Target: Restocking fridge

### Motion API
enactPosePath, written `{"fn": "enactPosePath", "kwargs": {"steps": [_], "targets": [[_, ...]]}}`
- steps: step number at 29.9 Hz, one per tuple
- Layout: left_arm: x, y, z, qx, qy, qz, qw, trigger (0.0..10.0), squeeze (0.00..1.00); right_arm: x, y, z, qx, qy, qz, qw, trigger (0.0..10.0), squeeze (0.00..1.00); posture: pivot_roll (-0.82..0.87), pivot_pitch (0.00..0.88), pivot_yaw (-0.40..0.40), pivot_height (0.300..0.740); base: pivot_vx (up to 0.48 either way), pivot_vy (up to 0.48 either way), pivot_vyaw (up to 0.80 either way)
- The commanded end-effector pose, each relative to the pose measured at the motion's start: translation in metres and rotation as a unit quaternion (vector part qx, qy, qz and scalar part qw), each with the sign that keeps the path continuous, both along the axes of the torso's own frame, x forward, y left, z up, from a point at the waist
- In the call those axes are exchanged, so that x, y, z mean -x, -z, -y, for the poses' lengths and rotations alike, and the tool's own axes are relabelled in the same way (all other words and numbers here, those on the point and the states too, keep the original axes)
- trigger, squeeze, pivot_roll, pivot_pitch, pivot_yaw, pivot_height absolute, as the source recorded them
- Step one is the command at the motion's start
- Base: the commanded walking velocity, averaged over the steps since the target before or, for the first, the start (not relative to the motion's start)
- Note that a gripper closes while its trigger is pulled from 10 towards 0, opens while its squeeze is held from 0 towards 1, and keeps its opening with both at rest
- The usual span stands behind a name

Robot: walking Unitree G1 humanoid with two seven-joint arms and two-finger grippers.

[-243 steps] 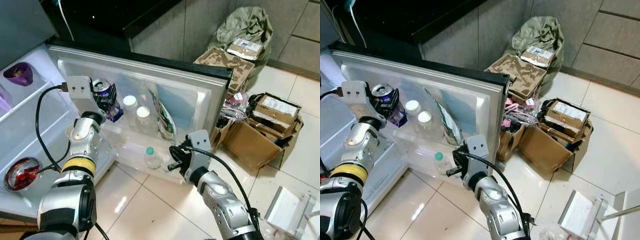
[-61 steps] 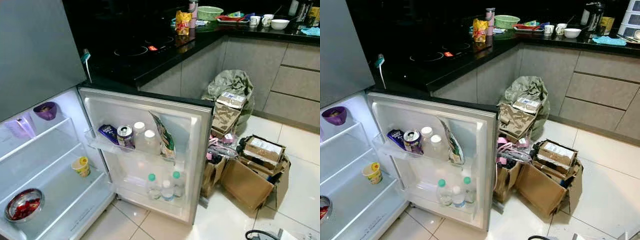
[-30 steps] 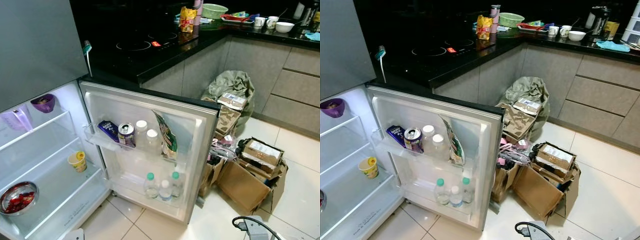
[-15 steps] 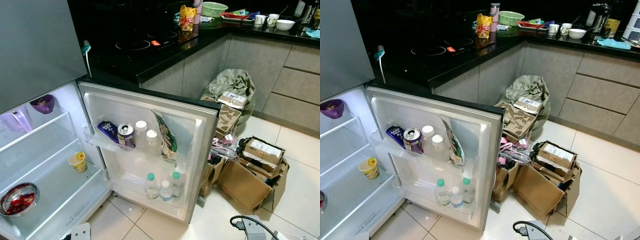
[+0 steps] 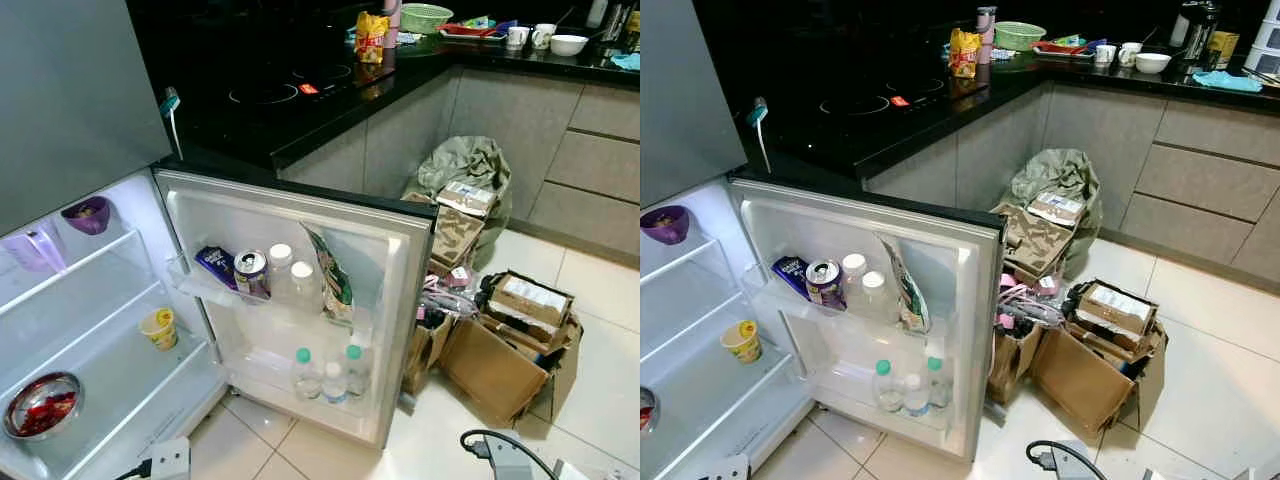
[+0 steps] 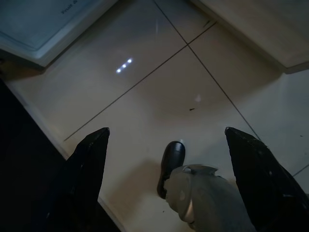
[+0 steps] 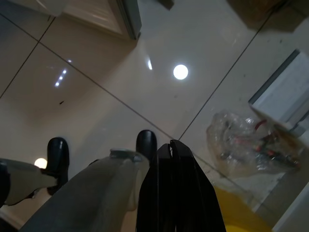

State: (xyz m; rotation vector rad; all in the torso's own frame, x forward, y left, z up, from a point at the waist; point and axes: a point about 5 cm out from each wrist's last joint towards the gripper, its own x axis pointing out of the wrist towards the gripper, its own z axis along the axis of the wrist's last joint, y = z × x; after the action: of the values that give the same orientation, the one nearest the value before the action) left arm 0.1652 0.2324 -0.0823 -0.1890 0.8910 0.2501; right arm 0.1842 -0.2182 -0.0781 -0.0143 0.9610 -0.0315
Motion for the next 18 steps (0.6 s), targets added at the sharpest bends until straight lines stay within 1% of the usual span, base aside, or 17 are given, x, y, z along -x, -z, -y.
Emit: {"fn": "enactPosePath", "kwargs": {"steps": [1,9,18], "targets": [[0.0065,0.004,0.0033,0.004,0.006,-0.017,1.0,10.0,0.0,0.0045,0.0028,-0.0023,-0.01,0.007,-0.009,1.0,10.0,0.0,-0.04,0.0,0.032,0.74,0.0,0.0,0.0],[0.007,0.0045,0.004,0.006,0.005,-0.02,1.0,10.0,0.0,0.0073,0.0041,-0.0024,-0.013,0.007,-0.015,1.0,10.0,0.0,-0.04,0.0,0.022,0.74,0.0,0.0,0.0],[0.0108,0.0071,0.008,0.014,-0.001,-0.027,1.0,10.0,0.0,0.0092,0.0045,0.0001,-0.014,0.01,-0.018,1.0,10.0,0.0,-0.03,0.0,0.013,0.74,0.0,0.0,0.0]]}}
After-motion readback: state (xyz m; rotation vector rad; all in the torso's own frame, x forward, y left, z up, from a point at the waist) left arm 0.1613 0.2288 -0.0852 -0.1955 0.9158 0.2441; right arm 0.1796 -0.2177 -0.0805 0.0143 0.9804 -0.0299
